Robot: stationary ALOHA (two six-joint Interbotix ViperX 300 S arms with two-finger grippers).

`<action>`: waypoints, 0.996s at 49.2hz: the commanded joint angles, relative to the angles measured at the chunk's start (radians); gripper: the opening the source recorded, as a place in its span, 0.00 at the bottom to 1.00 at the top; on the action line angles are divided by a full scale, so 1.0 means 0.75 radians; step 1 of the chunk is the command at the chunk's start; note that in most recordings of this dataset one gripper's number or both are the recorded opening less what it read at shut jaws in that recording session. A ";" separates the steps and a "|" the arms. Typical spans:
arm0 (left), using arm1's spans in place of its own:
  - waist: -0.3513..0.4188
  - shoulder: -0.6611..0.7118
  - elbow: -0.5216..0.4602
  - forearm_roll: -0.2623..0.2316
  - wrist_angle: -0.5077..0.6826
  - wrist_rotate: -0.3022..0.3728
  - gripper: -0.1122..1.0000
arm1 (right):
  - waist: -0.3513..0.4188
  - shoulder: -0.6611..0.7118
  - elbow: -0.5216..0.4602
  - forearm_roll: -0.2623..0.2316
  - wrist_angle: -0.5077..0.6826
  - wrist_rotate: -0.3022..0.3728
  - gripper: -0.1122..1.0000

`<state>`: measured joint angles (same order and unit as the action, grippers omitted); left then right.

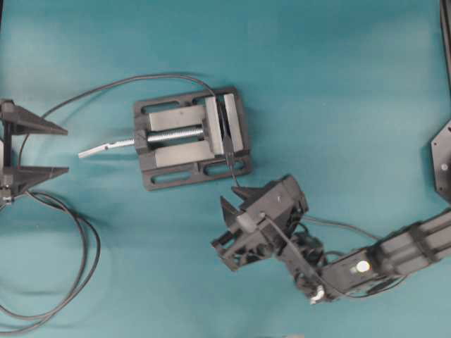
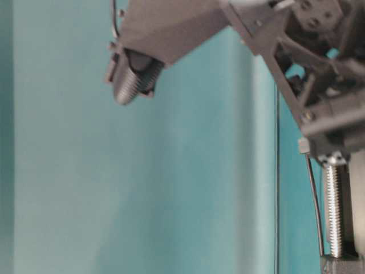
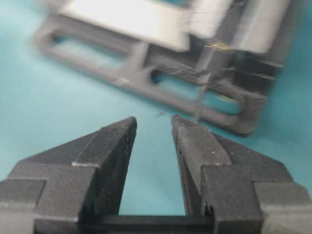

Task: Insert the USB cable into the fixed female connector.

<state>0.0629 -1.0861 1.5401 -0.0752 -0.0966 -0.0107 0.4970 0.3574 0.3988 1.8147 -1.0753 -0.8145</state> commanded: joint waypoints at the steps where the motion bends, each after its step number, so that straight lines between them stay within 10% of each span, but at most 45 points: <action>1: 0.004 0.008 -0.014 0.004 -0.006 0.002 1.00 | 0.002 -0.104 0.053 -0.067 0.094 0.002 0.45; 26: 0.004 0.008 -0.014 0.002 -0.006 0.002 1.00 | -0.106 -0.542 0.571 -0.464 0.464 0.123 0.45; 49: 0.004 0.008 -0.014 0.004 -0.006 0.002 1.00 | -0.493 -0.959 1.004 -1.323 0.749 0.536 0.45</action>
<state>0.0644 -1.0861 1.5401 -0.0752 -0.0966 -0.0107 0.1795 -0.3083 1.1290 0.9265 -0.5430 -0.4495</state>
